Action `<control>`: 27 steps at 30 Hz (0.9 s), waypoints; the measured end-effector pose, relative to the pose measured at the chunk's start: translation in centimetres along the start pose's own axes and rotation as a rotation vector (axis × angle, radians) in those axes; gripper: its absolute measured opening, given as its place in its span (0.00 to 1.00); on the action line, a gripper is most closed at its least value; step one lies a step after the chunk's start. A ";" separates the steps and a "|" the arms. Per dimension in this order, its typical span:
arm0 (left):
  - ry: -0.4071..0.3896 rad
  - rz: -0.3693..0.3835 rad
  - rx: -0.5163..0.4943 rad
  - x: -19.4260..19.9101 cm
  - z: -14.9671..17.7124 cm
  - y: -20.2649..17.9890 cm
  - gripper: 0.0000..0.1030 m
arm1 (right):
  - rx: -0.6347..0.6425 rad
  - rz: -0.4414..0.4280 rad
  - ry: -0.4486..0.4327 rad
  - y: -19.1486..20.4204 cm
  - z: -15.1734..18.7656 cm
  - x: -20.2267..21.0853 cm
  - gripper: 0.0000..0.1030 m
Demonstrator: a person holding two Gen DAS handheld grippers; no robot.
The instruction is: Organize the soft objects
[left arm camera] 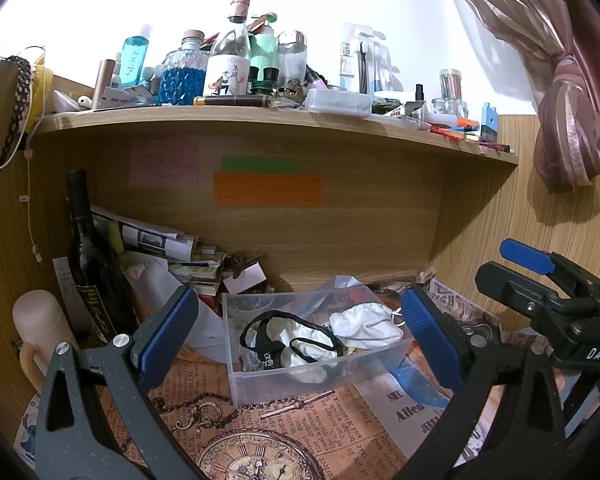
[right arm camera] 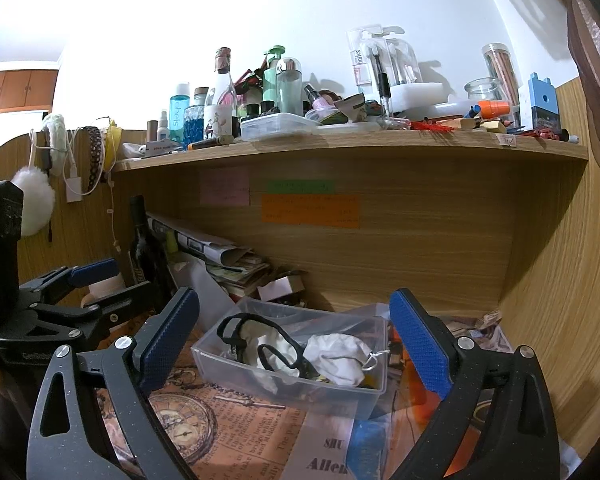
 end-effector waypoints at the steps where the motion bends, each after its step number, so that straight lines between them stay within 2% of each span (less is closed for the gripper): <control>1: 0.000 0.000 0.000 0.0 0.0 0.0 1.00 | 0.000 0.000 -0.001 0.0 0.0 0.0 0.93; 27: -0.003 0.008 -0.007 -0.1 0.0 0.1 1.00 | -0.001 0.001 0.000 0.3 0.2 -0.1 0.93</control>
Point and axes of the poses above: each gripper's, at about its wrist camera, not at the fingertips, and x roughly against the way its jaws point, y to its left, z to its underside, the point moved 9 cm from there along -x, roughly the way its jaws point, and after that the axes turned 1 degree about y, right-handed, at the moved point
